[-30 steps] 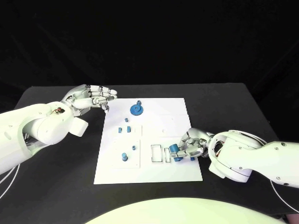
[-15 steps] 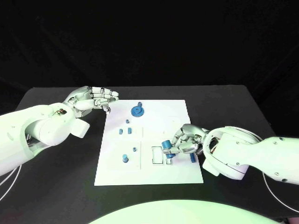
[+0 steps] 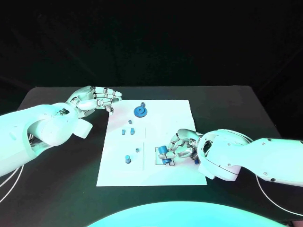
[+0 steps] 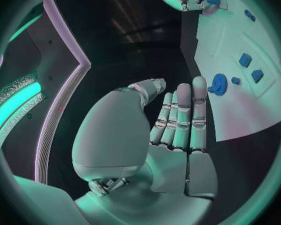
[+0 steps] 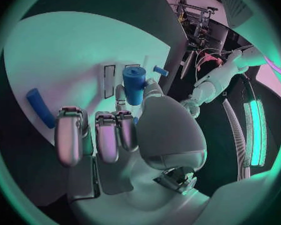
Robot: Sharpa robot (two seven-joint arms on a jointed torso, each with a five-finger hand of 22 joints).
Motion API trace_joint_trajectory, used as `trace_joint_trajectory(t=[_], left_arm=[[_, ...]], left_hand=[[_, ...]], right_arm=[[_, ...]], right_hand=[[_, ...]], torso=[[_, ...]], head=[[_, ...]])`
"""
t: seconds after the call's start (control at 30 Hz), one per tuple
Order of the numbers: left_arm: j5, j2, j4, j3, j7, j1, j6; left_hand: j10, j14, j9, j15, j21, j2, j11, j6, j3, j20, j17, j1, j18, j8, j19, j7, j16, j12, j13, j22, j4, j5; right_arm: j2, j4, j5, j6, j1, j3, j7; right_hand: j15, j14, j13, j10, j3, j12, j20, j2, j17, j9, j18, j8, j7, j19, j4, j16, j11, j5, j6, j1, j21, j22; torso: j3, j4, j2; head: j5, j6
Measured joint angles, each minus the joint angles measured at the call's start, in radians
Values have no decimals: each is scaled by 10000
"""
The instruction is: Assemble the parts on the task board
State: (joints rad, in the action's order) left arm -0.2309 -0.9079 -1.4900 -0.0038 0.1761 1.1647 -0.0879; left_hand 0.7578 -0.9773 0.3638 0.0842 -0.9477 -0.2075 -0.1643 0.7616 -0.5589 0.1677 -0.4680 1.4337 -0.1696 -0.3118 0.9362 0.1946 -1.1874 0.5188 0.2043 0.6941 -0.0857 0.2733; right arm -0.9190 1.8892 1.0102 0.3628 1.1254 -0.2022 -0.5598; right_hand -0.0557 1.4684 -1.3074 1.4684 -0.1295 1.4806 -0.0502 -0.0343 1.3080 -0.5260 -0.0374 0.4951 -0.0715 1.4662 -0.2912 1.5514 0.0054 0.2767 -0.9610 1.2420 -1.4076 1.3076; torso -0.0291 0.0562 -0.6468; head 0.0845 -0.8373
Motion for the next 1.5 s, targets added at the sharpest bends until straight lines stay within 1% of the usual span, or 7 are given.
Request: trace_joint_trajectory(t=[0.4, 0.6, 0.87, 0.97, 1.1, 1.23, 1.5], left_arm=[[-1, 0, -3, 0, -14, 0, 18], [-1, -4, -5, 0, -19, 0, 22], [-2, -12, -8, 0, -26, 0, 27], [-2, -14, -8, 0, -27, 0, 29], [-2, -17, -9, 0, -32, 0, 29], [-2, -19, -10, 0, -37, 0, 30], [-4, -16, -7, 0, -45, 0, 31]], left_hand=[[0, 0, -1, 0, 0, 0, 0, 0, 0, 0, -1, 0, 0, 0, 0, 0, 0, 0, 0, 1, 0, 0], [-37, 0, -1, 0, 39, 0, -38, -36, 0, 0, 12, 0, 0, -69, 0, 36, 0, 38, 0, 1, 0, 0], [-37, 0, -1, 0, 39, 0, -37, -35, 0, 0, 12, 0, -1, -69, 0, 36, 0, 38, 1, 1, 0, 0], [-37, 0, -1, 0, 39, 0, -38, -36, 0, 0, 12, 0, 0, -69, 0, 36, 0, 38, 0, 1, 0, 0], [-37, 0, -1, 0, 39, 0, -37, -35, 0, 0, 11, 0, 0, -69, 0, 36, 0, 38, 0, 1, 0, 0], [-37, 0, -1, 0, 39, 0, -37, -35, 0, 0, 11, 0, 0, -69, 0, 36, 0, 38, 0, -11, 0, 0], [-37, 0, -1, 0, 39, 0, -37, -35, 0, 0, 11, 0, -1, -69, 0, 36, 0, 38, 0, -11, 0, 0]], right_arm=[[186, -173, 88, -5, -19, 1, -133], [266, -230, 148, -7, -29, 3, -142], [338, -313, 196, -10, -48, 3, -147], [351, -340, 220, -11, -54, 2, -149], [368, -375, 267, -15, -58, 2, -155], [380, -387, 316, -29, -63, 2, -162], [362, -336, 413, -47, -74, 3, -166]], right_hand=[[0, 0, 0, 0, -124, -39, -1, 0, -1, 11, 0, -1, 10, 0, -13, 0, 0, -4, -10, -86, 82, -1], [1, 0, 1, 0, -293, -93, -1, 0, -2, -13, 0, 1, 20, 0, -9, 0, 0, -4, -21, -276, 118, -2], [1, 0, 1, 0, -513, -184, -1, -95, -3, -18, -1, 5, 56, 0, -45, 0, 0, 2, -57, -622, 202, -2], [1, 0, -4, 0, -553, -257, -1, -305, -3, -24, 0, 6, 32, 0, -23, 0, 0, 57, -33, -831, 252, -3], [1, 0, -7, 0, -519, -316, -1, -815, -4, -55, -1, 6, 20, 0, -58, 0, 0, 99, -21, -1342, 289, -3], [1, 0, -7, 0, -506, -316, -1, -880, -4, -55, 0, 6, 21, -1, -70, -38, 0, 99, -21, -1407, 329, 1], [1, 0, -6, 0, -449, -355, -1, -880, -5, -55, 0, 5, 20, -1, -68, -38, 0, 99, -21, -1407, 388, 5]], torso=[[7, -8, 6], [3, -4, 4], [0, -1, 5], [-1, -1, 5], [-2, -3, 5], [0, -4, 6], [6, -12, 6]], head=[[-41, 1], [-67, -4], [-88, -16], [-89, -18], [-97, -22], [-103, -28], [-93, -26]])
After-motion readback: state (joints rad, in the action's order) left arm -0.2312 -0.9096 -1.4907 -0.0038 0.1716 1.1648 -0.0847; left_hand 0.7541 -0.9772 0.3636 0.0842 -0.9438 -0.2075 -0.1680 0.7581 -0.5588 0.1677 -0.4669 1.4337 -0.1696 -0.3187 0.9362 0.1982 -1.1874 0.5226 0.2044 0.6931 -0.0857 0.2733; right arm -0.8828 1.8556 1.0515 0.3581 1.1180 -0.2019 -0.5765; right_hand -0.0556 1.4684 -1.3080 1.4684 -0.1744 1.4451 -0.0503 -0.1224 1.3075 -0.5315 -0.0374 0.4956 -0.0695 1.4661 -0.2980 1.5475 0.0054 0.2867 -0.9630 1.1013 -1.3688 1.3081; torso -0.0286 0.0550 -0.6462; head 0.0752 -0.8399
